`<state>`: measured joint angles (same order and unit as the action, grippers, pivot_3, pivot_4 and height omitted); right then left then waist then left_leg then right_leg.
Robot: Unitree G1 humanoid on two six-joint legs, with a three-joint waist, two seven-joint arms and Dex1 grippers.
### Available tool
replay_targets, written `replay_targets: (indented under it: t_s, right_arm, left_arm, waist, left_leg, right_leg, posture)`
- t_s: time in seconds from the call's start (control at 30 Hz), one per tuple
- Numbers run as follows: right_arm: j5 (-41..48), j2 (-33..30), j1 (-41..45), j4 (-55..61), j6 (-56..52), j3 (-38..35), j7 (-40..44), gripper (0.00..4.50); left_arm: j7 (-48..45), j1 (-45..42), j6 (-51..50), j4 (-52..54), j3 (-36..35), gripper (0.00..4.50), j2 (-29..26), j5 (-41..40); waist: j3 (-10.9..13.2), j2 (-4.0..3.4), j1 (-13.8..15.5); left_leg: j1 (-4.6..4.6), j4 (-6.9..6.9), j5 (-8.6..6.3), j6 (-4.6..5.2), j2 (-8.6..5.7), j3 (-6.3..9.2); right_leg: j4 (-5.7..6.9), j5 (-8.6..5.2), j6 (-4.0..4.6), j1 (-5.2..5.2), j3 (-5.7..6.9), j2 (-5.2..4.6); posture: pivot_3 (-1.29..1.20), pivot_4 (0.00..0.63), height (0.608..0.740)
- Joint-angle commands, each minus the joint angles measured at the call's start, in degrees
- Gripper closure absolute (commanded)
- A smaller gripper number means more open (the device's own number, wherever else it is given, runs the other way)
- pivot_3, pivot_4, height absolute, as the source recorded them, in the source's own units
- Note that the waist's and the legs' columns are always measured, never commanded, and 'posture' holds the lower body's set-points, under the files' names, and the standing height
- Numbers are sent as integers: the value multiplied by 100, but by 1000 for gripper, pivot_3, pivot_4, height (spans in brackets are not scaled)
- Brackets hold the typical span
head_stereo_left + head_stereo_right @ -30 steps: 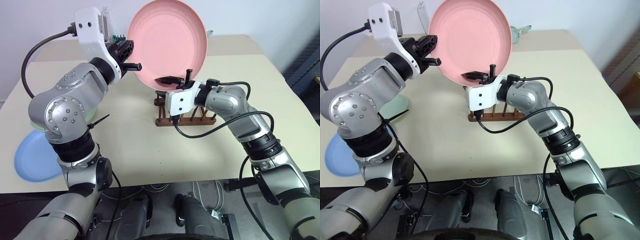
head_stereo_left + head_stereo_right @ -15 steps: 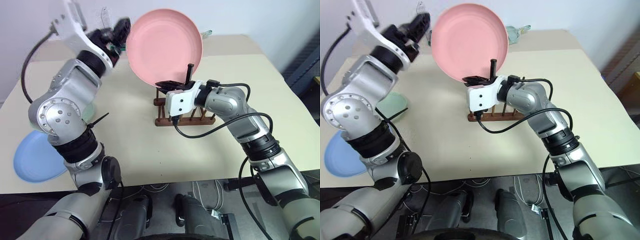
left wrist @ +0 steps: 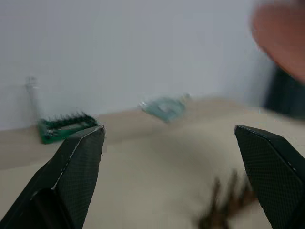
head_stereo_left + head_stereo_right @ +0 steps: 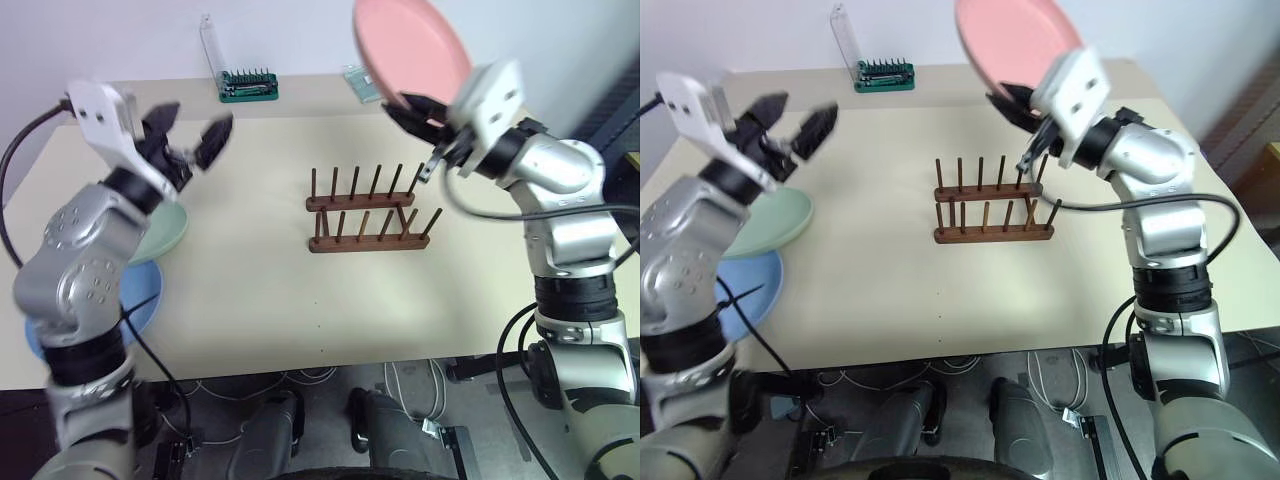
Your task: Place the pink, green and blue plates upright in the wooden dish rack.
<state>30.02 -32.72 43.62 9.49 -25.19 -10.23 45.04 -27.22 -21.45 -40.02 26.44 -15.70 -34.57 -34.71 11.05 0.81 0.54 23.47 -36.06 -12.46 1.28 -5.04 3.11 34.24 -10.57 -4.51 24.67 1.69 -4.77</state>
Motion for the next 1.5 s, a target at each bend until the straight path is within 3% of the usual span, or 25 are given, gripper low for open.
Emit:
replay_targets:
  t_s: [0.03,0.3,0.57,0.83,1.5]
  right_arm:
    - [1318,-50,-152,574,-1155,-594,-294,4500]
    - [3056,155,-343,496,-2648,-1329,-1519,4500]
    - [4160,570,-434,-17,-2924,-1925,-3048,4500]
    - [4960,701,-572,-214,-2884,-2057,-3906,4500]
    - [5738,684,-493,265,-2475,-1741,-4459,4500]
  left_arm:
    - [-859,435,306,508,324,39,-382,-59]
    - [-1410,995,698,754,1087,39,-659,373]
    - [-1353,932,663,752,1239,39,-510,354]
    - [-1318,917,646,745,1275,39,-470,372]
    - [-1293,931,701,722,1280,39,-437,471]
  waist:
    - [0,-1,9]
    - [-2,-7,16]
    - [-2,-7,15]
    - [-1,-9,6]
    - [1,-11,13]
  left_leg:
    - [0,2,-1,0,2,0]
    - [2,-2,-3,-2,5,-7]
    - [6,-3,-1,4,5,-6]
    - [6,-6,0,7,5,-7]
    - [9,-3,-2,11,9,-7]
  right_leg:
    - [0,-3,5,1,0,-1]
    - [-11,-6,27,-1,1,-8]
    - [-13,-6,25,0,3,-8]
    - [-12,-6,25,-1,4,-6]
    - [-19,-7,23,0,6,-5]
  posture:
    - [0,150,740]
    - [0,150,740]
    - [0,150,740]
    - [0,150,740]
    - [0,150,740]
